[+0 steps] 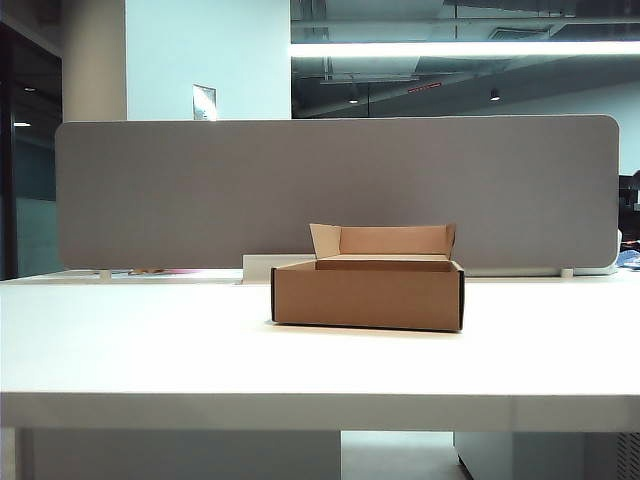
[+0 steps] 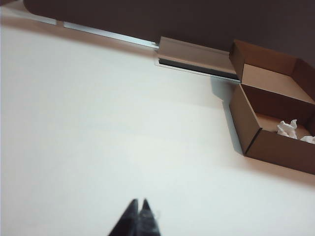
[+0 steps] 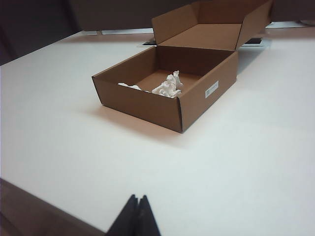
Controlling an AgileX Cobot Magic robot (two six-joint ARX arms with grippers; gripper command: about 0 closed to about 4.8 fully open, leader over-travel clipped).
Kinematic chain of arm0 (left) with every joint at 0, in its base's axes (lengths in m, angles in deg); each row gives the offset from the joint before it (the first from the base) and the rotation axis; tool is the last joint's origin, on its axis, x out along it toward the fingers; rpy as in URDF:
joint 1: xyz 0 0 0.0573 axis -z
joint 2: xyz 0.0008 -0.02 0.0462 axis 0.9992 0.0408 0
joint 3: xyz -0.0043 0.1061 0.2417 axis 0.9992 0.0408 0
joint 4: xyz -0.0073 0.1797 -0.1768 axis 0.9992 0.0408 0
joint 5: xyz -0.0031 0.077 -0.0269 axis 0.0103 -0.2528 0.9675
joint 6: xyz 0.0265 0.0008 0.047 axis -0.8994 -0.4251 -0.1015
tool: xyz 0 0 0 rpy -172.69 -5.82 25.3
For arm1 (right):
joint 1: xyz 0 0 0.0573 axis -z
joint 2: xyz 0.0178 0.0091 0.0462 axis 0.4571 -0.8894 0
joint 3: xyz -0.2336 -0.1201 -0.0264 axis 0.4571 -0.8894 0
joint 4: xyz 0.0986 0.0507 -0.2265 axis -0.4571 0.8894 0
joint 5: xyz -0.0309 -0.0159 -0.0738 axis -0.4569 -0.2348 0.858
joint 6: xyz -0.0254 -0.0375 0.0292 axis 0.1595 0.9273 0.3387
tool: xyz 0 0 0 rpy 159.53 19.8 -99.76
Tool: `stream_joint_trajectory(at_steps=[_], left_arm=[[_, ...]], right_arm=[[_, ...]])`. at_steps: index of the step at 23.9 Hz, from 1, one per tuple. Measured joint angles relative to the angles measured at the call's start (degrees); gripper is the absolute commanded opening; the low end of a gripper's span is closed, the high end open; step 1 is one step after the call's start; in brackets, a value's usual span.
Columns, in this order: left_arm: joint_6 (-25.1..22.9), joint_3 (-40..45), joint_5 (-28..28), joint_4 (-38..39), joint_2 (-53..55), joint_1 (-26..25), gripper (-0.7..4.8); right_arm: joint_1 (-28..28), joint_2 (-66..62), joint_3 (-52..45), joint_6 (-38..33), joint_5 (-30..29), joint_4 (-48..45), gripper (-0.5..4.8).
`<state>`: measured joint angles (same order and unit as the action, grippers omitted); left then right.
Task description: Pick up all the paper balls on the table and put them in the paper box.
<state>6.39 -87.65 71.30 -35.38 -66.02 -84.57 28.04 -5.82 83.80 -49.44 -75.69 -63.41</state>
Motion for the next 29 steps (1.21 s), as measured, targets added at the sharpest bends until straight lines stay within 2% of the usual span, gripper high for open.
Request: stream_joint_trajectory(at_steps=[3,7,15,17,21,29], left_arm=[[-0.1,3.1,0.1,-5.6,-0.1,0.0,-0.05],[-2.5,4.3,0.3,-8.0,-0.1,0.0,-0.05],[-5.9,4.4,0.5,-7.3,-0.1,0.0,-0.05],[-6.3,4.4,0.5,-5.0,-0.1,0.0,-0.05],[-6.3,4.4,2.0,-1.3,-0.1,0.0,-0.05],[-6.3,4.3,2.2,-1.0,-0.1,0.0,-0.05]], right_arm=[[0.0,0.0,0.0,0.0,0.0,0.0,-0.04],[0.0,0.0,0.0,0.0,0.0,0.0,-0.04],[0.0,0.0,0.0,0.0,0.0,0.0,-0.04],[0.0,0.0,0.0,0.0,0.0,0.0,-0.04],[0.0,0.0,0.0,0.0,0.0,0.0,-0.04],[0.0,0.0,0.0,0.0,0.0,0.0,-0.04]])
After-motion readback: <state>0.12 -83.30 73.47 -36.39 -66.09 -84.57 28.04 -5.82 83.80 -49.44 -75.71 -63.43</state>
